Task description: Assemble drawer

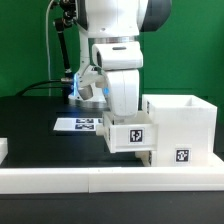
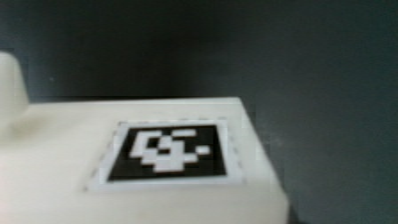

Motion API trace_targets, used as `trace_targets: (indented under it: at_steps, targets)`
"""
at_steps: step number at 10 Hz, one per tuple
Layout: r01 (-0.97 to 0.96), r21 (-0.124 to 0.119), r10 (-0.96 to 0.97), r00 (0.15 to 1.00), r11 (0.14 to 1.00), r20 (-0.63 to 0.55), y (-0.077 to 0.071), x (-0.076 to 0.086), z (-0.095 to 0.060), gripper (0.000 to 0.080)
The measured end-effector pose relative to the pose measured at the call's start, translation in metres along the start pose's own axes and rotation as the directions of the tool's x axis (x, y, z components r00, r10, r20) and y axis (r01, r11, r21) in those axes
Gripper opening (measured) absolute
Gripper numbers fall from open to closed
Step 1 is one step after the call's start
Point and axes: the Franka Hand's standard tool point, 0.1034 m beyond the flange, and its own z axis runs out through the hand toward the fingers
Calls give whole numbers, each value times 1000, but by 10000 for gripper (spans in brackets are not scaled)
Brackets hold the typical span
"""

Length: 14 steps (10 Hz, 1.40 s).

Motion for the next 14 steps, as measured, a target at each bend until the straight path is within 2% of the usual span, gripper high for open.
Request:
trace_targets:
  at_steps: [5, 7, 9, 11, 12, 13, 14]
  targets:
    - [-13, -2, 13, 1000, 1000, -2, 2, 21, 0, 42]
    - [-17, -12, 17, 1000, 1000, -3, 3, 22, 0, 42]
    - [-18, -12, 18, 1000, 1000, -3, 3, 22, 0, 42]
    - [-17, -15, 17, 1000, 1000, -3, 4, 22, -1, 288]
    - [-16, -14, 16, 1000, 1000, -2, 6, 23, -3, 288]
    - [-15, 2, 15, 1000, 1000, 4, 8, 24, -10, 472]
    - [-18, 7, 18, 1000, 1000, 11, 13, 25, -21, 587]
